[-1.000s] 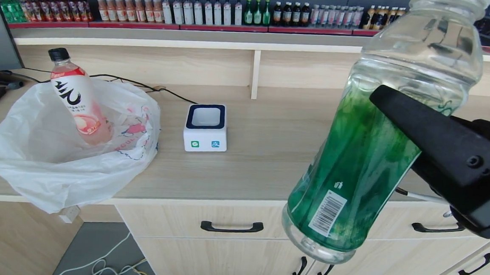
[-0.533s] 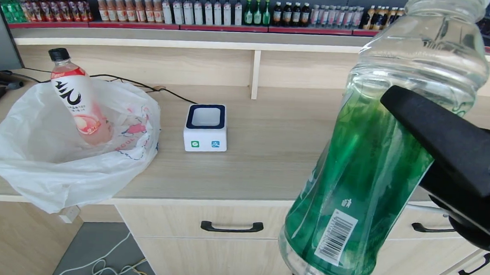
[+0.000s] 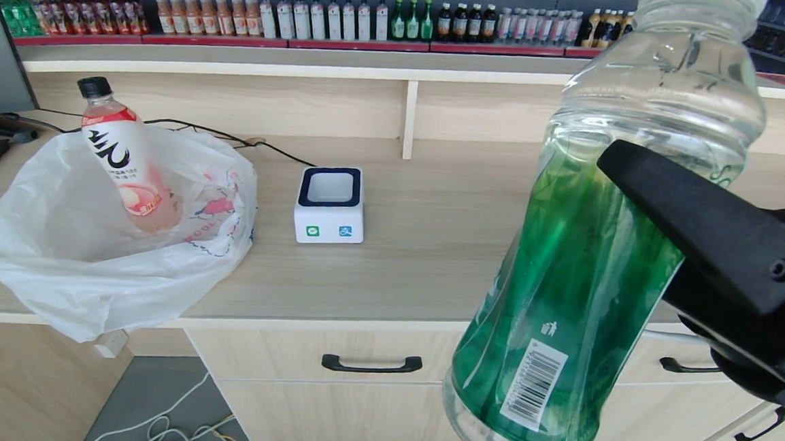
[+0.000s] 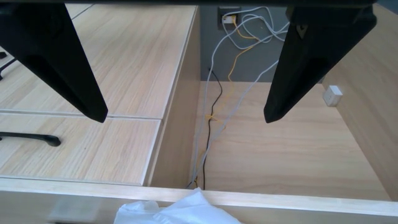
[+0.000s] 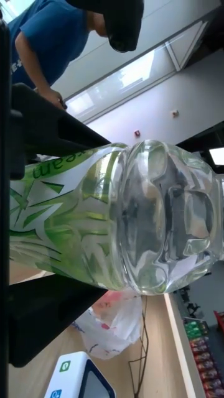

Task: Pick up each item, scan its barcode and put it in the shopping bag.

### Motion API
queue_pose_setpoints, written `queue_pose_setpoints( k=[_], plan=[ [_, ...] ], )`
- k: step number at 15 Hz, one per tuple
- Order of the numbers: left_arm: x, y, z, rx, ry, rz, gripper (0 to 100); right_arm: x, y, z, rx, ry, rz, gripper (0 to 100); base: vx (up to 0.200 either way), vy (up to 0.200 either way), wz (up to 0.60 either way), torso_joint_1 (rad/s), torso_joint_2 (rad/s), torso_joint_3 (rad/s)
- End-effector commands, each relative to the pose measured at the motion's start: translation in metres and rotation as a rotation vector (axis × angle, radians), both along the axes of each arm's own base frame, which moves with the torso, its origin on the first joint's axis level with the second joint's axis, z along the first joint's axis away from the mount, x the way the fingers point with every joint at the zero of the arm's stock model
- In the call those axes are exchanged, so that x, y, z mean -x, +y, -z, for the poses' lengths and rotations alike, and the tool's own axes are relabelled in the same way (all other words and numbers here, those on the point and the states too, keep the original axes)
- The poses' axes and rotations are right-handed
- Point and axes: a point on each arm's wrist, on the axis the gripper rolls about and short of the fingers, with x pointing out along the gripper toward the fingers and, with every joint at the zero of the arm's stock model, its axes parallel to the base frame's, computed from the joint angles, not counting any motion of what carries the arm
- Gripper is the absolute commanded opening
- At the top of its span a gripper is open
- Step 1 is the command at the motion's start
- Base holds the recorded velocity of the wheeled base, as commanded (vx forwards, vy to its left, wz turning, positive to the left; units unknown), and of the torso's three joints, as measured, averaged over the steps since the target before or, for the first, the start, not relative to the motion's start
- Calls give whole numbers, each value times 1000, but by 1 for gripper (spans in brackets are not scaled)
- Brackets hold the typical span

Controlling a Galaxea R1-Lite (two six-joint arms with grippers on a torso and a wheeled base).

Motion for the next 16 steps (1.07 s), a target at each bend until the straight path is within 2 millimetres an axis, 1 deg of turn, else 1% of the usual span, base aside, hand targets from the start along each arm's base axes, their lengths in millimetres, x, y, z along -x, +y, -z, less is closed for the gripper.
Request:
queue_pose_setpoints(
  k=[1, 16],
  plan=[
    [0, 0, 0, 1, 0, 0, 100, -1, 1, 1, 4, 2, -2, 0, 0, 0, 0, 0, 0, 0],
    [0, 0, 0, 1, 0, -2, 100, 3, -2, -4, -4, -25, -9, 0, 0, 0, 0, 0, 0, 0]
  ],
)
